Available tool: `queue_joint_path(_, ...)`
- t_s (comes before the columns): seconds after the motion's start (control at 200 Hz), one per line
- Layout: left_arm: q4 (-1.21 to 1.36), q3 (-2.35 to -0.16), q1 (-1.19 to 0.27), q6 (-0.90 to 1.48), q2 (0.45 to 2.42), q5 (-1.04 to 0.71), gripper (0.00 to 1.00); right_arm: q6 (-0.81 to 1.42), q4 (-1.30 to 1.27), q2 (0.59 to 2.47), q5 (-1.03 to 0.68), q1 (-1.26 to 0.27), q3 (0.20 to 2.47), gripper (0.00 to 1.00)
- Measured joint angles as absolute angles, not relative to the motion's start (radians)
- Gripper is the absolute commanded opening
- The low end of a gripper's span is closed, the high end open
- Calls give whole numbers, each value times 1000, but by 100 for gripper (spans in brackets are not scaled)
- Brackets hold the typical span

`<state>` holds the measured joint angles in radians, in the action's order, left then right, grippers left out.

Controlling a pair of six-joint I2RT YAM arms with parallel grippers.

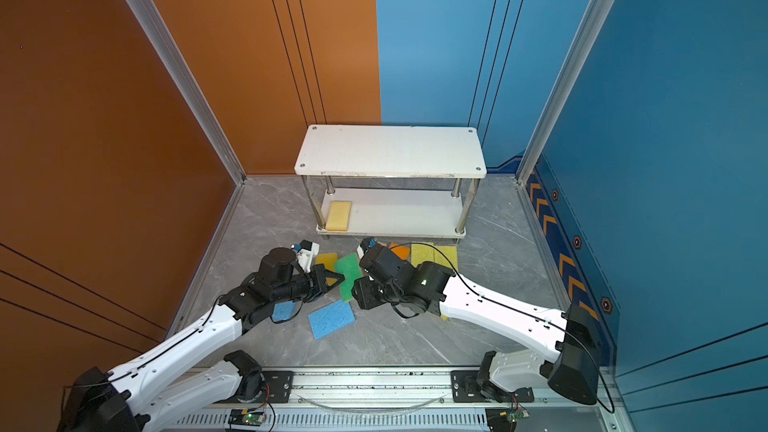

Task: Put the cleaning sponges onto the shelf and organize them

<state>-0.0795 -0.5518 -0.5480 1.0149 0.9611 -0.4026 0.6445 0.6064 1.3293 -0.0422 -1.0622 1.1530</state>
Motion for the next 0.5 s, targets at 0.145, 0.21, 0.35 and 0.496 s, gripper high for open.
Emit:
queue_joint_path(0.145, -80, -552, -548, 1015, 961, -405, 0, 643, 620, 1337, -23, -1061, 1153, 53)
queue_joint_path(0.21, -79, -552, -548, 1015, 961, -405, 0, 643, 620, 1337, -23, -1059, 1153, 53)
queue_joint_path(0.35, -79, -552, -548, 1015, 961, -405, 0, 644, 606, 1337, -26, -1047, 1142, 49)
queue_joint_path(0.496, -79, -552, -548, 1017, 957, -405, 0, 651, 589, 1337, -39, -1030, 1124, 47)
